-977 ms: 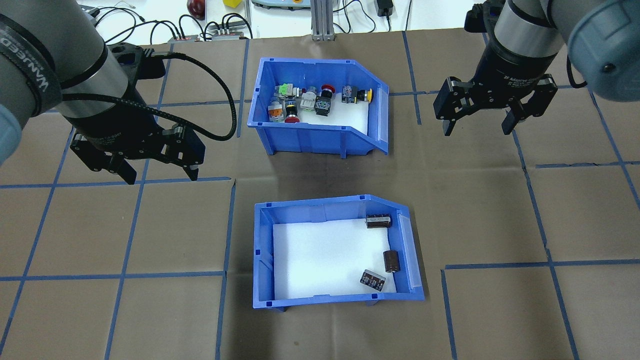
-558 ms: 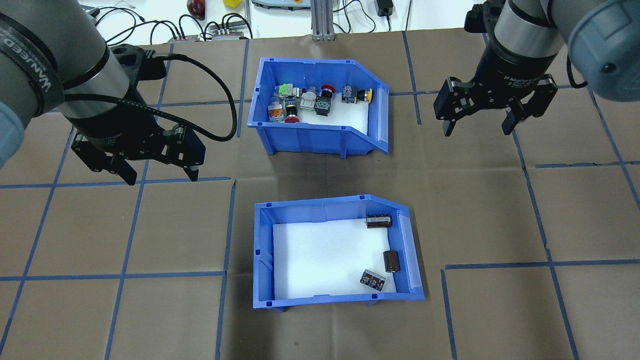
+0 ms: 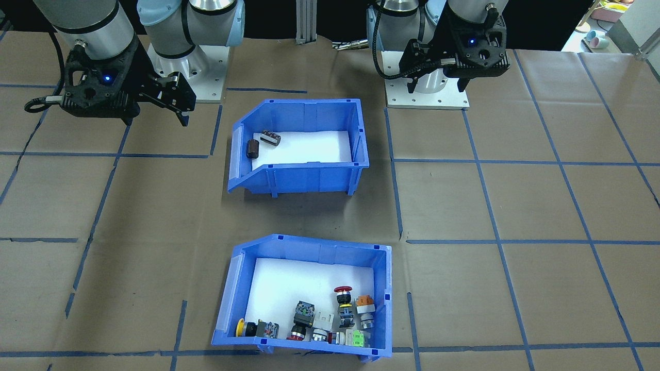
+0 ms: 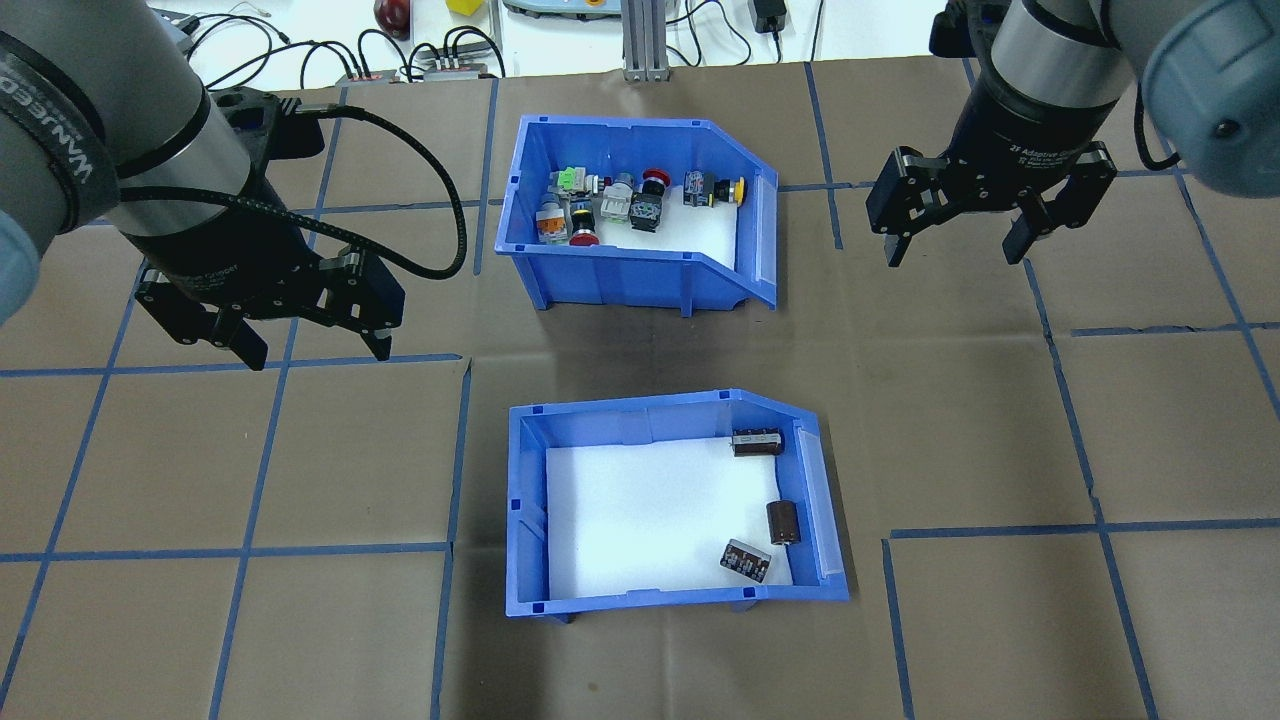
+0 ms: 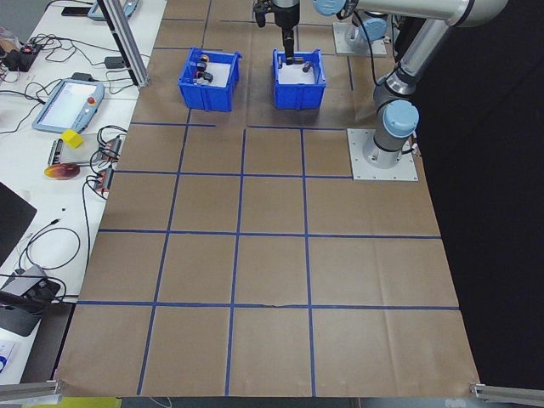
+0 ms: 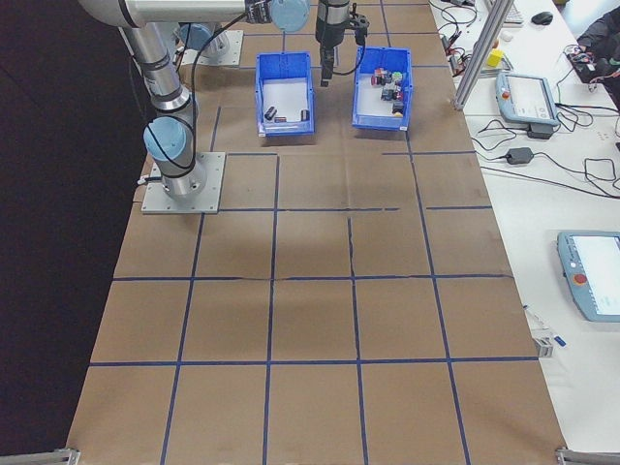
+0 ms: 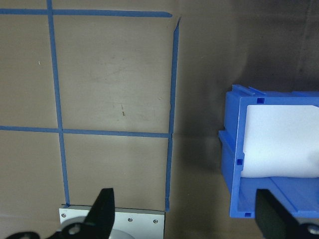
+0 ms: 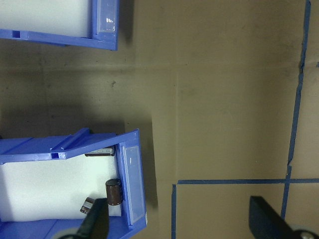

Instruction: Place battery box in front

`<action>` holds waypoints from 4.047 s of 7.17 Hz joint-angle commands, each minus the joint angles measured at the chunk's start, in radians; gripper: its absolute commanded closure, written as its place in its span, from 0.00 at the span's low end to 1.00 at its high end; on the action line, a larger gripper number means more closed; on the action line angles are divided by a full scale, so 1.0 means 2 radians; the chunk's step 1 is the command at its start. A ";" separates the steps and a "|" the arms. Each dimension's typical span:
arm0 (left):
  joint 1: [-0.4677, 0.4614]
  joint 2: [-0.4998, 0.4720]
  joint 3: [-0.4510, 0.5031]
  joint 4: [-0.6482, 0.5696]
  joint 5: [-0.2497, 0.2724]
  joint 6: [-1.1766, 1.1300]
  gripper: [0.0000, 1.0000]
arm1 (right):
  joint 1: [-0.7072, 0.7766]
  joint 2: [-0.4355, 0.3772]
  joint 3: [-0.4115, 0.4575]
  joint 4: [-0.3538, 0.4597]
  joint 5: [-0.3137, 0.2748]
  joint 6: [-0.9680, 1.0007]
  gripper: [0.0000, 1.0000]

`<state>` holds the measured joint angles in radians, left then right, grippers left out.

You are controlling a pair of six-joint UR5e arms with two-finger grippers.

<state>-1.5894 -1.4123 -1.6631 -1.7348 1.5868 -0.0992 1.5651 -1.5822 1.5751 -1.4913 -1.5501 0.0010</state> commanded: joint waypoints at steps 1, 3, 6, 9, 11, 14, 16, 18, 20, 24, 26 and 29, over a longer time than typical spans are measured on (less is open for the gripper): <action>0.002 0.006 0.000 -0.008 -0.001 -0.125 0.00 | 0.001 0.004 -0.001 -0.002 0.002 -0.007 0.00; -0.001 0.028 -0.004 -0.011 -0.006 -0.290 0.00 | 0.001 0.017 -0.020 -0.018 0.003 -0.065 0.00; -0.008 0.038 -0.021 -0.015 -0.022 -0.501 0.00 | 0.017 0.097 -0.121 -0.011 0.003 -0.231 0.00; -0.029 0.100 -0.110 -0.006 -0.064 -0.688 0.01 | 0.092 0.193 -0.217 -0.013 -0.005 -0.377 0.00; -0.070 0.122 -0.182 0.083 -0.065 -0.745 0.01 | 0.147 0.241 -0.260 -0.018 -0.005 -0.447 0.00; -0.132 0.122 -0.273 0.220 -0.123 -0.881 0.01 | 0.186 0.271 -0.267 -0.039 -0.006 -0.560 0.00; -0.158 0.118 -0.301 0.271 -0.153 -0.934 0.01 | 0.198 0.279 -0.261 -0.042 -0.005 -0.557 0.00; -0.172 0.096 -0.327 0.338 -0.157 -0.971 0.02 | 0.221 0.299 -0.261 -0.045 -0.004 -0.560 0.00; -0.207 0.083 -0.339 0.352 -0.164 -0.991 0.06 | 0.234 0.325 -0.256 -0.080 -0.006 -0.558 0.00; -0.220 0.042 -0.340 0.392 -0.169 -1.008 0.01 | 0.228 0.348 -0.247 -0.109 -0.047 -0.559 0.00; -0.225 0.033 -0.369 0.446 -0.168 -1.023 0.01 | 0.226 0.364 -0.246 -0.114 -0.047 -0.557 0.00; -0.225 0.004 -0.390 0.516 -0.168 -1.026 0.02 | 0.230 0.383 -0.245 -0.116 -0.047 -0.545 0.01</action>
<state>-2.0398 -1.3832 -2.4360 -0.7451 1.2512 -2.1510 2.0250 -0.8228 1.0855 -1.7233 -1.6434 -1.0943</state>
